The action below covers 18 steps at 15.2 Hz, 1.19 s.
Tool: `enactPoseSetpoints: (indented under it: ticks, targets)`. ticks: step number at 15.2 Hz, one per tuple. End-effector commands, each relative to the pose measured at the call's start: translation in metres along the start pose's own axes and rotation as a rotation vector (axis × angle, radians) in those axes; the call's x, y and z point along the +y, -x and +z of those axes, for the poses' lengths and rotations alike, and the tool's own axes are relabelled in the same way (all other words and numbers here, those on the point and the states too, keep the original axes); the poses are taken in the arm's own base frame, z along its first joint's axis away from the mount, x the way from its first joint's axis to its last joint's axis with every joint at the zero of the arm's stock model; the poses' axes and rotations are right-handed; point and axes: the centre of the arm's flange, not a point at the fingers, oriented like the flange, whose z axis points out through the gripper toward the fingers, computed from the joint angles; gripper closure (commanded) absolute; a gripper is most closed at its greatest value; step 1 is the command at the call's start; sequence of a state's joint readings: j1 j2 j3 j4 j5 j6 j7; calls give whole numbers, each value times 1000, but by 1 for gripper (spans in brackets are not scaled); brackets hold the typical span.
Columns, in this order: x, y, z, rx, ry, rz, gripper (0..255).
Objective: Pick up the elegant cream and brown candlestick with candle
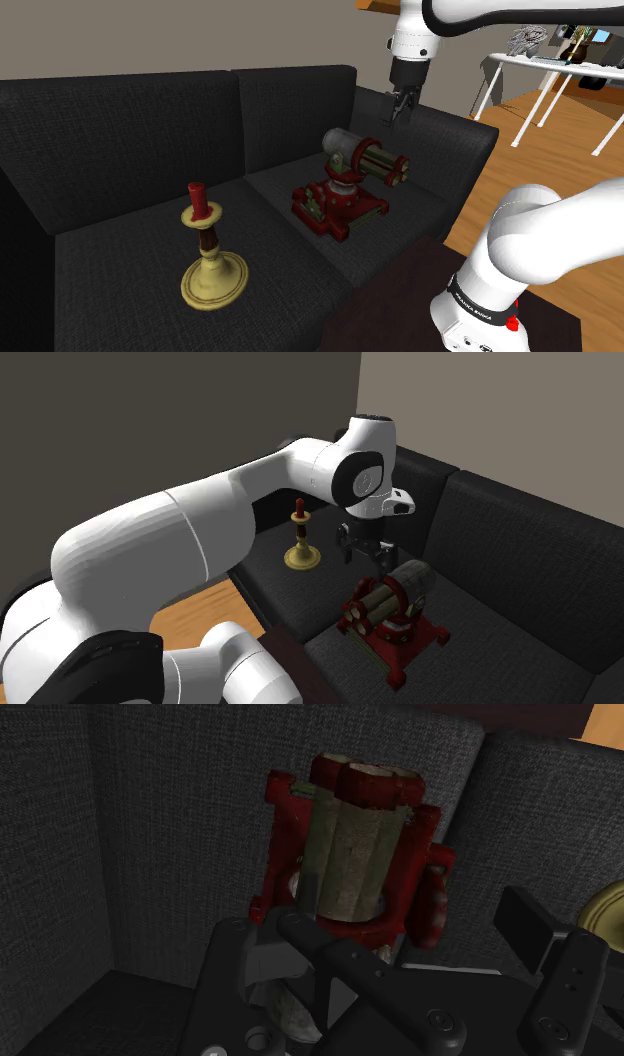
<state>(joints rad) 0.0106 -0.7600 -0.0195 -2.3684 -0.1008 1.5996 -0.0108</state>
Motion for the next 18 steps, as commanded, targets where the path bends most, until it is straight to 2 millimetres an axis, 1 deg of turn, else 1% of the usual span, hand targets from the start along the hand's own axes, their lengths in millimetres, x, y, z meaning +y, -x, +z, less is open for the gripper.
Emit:
enactPoseSetpoints:
  ticks: [1, 18]
  targets:
    - [0, 0, 0, 0, 0, 0, 0]
    - [-195, -97, 13, 13, -40, -71, 0]
